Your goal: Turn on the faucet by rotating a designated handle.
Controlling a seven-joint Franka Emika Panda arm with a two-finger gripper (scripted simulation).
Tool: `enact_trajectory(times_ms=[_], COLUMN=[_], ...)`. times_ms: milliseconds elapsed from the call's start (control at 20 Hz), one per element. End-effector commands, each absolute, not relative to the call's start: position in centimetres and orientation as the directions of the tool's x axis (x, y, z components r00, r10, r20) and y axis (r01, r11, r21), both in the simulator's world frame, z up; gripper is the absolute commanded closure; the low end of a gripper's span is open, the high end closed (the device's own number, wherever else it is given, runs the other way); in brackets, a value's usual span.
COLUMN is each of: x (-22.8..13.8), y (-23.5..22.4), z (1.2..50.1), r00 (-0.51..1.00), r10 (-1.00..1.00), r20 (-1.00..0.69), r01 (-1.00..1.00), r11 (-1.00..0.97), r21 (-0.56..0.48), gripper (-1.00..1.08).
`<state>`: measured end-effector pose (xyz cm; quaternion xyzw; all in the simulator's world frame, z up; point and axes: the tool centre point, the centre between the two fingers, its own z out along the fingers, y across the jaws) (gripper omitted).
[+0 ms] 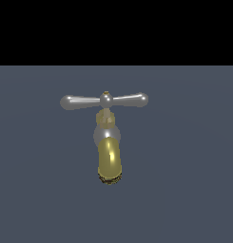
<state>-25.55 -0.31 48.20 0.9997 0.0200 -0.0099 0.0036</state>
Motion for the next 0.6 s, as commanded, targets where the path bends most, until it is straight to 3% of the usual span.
enact_trajectory(times_ms=[0, 550], x=[-25.55, -26.05], y=[-0.31, -1.02], z=[48.2, 48.29], r00=[0.999, 0.997], r10=[0.04, 0.07], r20=[-0.02, -0.032], r01=[0.04, 0.07], r11=[-0.999, -0.998], r21=[0.007, -0.007], gripper=[1.08, 1.08])
